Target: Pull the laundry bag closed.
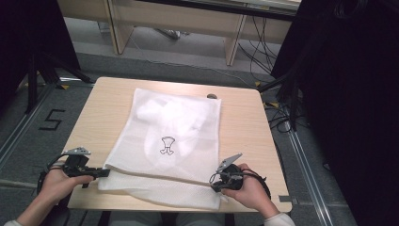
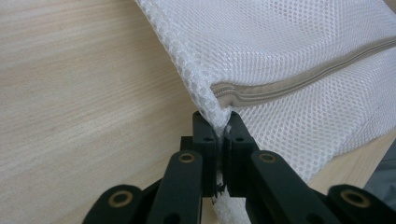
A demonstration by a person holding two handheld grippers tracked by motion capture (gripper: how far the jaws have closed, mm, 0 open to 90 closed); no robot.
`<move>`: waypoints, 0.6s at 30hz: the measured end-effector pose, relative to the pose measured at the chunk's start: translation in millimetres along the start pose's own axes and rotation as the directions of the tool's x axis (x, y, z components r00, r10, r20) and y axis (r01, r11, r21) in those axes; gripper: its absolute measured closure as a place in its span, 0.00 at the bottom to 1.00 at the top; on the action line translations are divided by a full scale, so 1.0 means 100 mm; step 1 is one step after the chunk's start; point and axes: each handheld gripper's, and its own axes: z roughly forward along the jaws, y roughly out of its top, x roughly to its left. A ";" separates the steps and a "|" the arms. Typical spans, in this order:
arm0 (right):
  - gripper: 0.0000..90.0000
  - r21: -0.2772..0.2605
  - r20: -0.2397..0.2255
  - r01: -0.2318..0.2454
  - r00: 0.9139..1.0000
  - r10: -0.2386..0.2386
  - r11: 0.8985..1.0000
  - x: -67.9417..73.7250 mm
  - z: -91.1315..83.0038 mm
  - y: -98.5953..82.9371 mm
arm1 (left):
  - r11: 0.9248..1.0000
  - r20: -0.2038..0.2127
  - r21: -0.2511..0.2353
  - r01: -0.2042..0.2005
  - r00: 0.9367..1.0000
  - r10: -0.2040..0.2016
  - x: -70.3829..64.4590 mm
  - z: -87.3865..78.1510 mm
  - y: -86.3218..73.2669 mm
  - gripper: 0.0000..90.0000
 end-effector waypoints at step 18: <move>0.80 -0.039 -0.005 -0.032 0.999 0.032 0.999 -0.01 0.03 -0.01 | 1.000 -0.025 0.022 -0.012 1.000 0.013 -0.02 0.02 -0.03 0.86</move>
